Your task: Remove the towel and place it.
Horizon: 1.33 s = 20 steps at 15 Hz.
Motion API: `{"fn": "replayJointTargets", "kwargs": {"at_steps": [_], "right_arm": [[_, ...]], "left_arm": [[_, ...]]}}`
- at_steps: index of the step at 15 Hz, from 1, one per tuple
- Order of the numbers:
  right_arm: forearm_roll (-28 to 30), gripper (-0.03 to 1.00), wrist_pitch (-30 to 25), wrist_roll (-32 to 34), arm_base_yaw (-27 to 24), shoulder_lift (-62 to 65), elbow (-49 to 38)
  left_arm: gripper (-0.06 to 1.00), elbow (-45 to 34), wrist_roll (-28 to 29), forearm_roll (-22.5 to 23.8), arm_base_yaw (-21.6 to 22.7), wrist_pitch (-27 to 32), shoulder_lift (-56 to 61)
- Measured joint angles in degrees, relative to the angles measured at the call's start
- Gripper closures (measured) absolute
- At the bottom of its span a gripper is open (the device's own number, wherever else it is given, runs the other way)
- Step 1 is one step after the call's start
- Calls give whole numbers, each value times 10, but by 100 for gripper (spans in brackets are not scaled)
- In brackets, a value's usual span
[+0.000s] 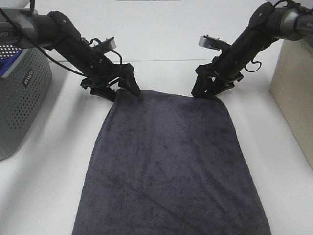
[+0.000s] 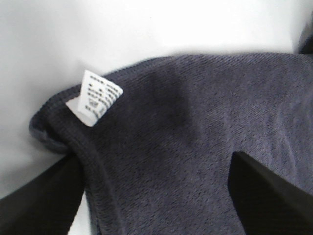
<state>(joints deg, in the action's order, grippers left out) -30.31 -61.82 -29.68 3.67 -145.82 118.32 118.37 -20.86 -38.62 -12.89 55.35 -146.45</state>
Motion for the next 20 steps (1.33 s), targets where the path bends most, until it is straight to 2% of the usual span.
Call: {"fn": "replayJointTargets", "kwargs": {"at_steps": [3, 4, 6, 7, 9, 10, 11, 17, 20], "right_arm": [[19, 56, 0, 0, 0, 0, -1], [30, 67, 0, 0, 0, 0, -3], [33, 88, 3, 0, 0, -1, -5], [33, 93, 4, 0, 0, -2, -5], [33, 96, 4, 0, 0, -2, -5], [33, 96, 5, 1, 0, -2, -5], [33, 96, 6, 3, 0, -2, -5], [33, 96, 32, 45, 0, -1, -5], [37, 96, 62, 62, 0, 10, -6]], "left_arm": [[25, 0, 0, 3, -1, -2, -1], [30, 0, 0, 3, -1, -2, -2], [47, 0, 0, 7, -1, -2, -6], [54, 0, 0, 7, -1, -3, -7], [81, -1, 0, 13, -1, -9, -10], [91, -1, 0, 13, -1, -13, -11], [93, -1, 0, 13, -1, -13, -11], [94, -1, 0, 31, -2, -16, -11], [94, 1, 0, 44, -3, -17, -11]]}}
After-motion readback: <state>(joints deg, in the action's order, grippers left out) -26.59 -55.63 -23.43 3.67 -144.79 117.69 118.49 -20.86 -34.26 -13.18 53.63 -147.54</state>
